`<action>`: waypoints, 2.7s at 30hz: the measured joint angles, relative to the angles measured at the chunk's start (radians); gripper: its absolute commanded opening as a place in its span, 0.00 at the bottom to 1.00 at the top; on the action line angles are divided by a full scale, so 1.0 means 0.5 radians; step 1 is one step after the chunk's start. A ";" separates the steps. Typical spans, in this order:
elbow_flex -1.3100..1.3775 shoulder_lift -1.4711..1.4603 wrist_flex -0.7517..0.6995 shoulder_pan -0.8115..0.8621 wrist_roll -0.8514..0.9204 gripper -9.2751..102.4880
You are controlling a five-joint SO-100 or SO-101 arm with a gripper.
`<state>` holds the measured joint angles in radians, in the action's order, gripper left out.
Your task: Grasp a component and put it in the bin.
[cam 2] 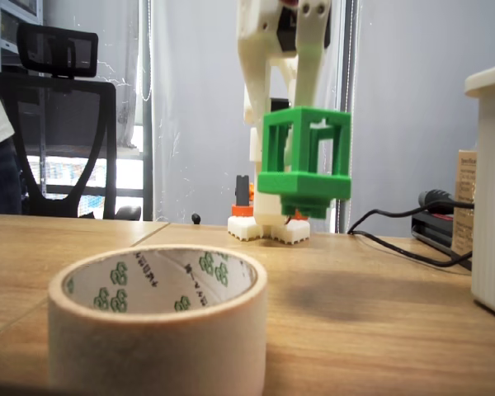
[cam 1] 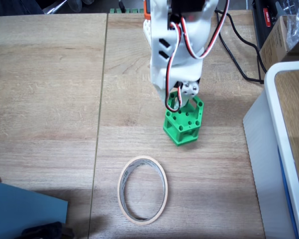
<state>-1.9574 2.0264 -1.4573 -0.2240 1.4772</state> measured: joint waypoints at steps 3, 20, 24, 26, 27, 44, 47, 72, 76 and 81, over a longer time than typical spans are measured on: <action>0.000 0.009 0.000 0.000 0.003 0.08; 0.555 -0.331 0.000 0.298 0.003 0.08; 0.568 -0.402 0.000 0.408 0.003 0.08; 0.571 -0.436 0.000 0.460 0.003 0.08; 0.574 -0.448 0.006 0.485 0.003 0.08; 0.574 -0.666 0.699 0.629 0.003 0.08; 0.574 -0.706 0.706 0.629 0.003 0.08; 0.574 -0.822 0.742 0.620 0.003 0.09; 0.574 -0.822 0.742 0.620 0.003 0.09; 0.506 -0.822 0.742 0.617 0.003 0.09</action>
<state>-1.7043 1.6153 -1.0861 0.0844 1.4788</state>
